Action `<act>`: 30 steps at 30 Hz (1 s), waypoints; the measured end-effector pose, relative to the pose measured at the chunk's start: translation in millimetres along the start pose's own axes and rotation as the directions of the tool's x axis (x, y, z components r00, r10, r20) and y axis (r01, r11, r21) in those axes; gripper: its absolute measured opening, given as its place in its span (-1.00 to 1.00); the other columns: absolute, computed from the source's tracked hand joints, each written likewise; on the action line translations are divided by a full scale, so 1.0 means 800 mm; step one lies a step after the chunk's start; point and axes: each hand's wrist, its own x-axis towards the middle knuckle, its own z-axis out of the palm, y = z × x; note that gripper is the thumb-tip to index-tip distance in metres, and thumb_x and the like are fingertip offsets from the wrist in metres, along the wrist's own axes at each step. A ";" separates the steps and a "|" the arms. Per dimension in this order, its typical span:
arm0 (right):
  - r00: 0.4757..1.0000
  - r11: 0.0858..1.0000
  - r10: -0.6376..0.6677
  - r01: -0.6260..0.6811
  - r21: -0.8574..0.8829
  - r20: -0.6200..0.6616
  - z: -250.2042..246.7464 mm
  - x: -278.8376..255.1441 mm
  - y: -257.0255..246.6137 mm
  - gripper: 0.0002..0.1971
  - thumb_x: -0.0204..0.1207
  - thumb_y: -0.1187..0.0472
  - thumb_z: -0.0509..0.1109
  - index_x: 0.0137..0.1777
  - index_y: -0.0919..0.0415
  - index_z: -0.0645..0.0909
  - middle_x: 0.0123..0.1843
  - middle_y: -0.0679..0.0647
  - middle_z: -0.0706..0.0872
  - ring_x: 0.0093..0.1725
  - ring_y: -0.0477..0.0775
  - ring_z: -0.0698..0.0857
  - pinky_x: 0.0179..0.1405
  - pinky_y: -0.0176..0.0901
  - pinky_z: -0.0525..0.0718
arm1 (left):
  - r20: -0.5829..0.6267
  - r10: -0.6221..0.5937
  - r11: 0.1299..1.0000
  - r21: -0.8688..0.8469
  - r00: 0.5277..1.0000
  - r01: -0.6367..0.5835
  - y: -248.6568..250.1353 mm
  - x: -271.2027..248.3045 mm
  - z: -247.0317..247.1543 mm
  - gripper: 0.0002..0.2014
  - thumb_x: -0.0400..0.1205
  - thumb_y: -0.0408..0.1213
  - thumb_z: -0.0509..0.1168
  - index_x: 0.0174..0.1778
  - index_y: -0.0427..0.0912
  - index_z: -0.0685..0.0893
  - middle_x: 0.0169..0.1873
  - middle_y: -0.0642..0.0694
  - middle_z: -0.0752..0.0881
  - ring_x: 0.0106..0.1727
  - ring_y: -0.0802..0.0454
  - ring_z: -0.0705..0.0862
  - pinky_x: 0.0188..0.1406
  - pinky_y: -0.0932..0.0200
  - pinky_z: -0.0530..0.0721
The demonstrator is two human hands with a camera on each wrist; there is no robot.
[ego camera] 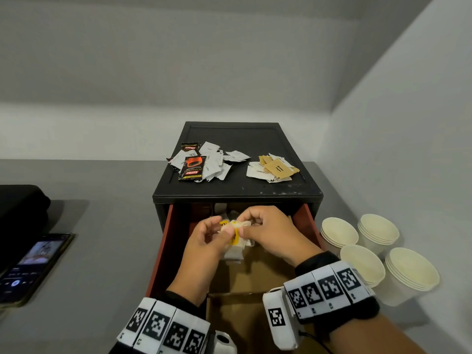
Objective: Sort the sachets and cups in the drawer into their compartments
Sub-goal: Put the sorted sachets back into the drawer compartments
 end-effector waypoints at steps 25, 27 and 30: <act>0.991 0.982 -0.127 0.132 -0.135 0.046 0.013 -0.019 -0.020 -0.78 0.47 0.23 0.46 -0.17 -0.13 0.52 -0.08 -0.16 0.61 -0.13 -0.30 0.56 -0.22 -0.49 0.41 | 0.214 -0.409 0.737 -0.496 0.887 0.459 0.017 -0.018 0.014 -0.52 0.64 0.13 0.11 0.07 -0.22 0.68 -0.01 -0.31 0.75 0.06 -0.22 0.67 0.27 -0.21 0.50; 0.986 0.985 -0.122 0.135 -0.108 0.117 0.013 -0.022 -0.022 -0.76 0.46 0.28 0.47 -0.11 -0.12 0.57 -0.09 -0.25 0.62 -0.11 -0.34 0.58 -0.17 -0.53 0.46 | 0.244 -0.416 0.692 -0.541 0.876 0.479 0.018 -0.018 0.010 -0.49 0.64 0.15 0.11 0.10 -0.24 0.68 0.01 -0.33 0.76 0.08 -0.24 0.70 0.18 -0.25 0.59; 0.984 0.987 -0.111 0.125 -0.104 0.136 0.017 -0.023 -0.020 -0.65 0.40 0.33 0.52 0.09 -0.07 0.62 0.05 -0.18 0.62 0.02 -0.26 0.61 0.01 -0.43 0.57 | 0.240 -0.411 0.665 -0.581 0.880 0.469 0.021 -0.018 0.009 -0.51 0.64 0.13 0.13 0.04 -0.27 0.69 -0.14 -0.34 0.79 -0.15 -0.21 0.79 -0.08 -0.16 0.71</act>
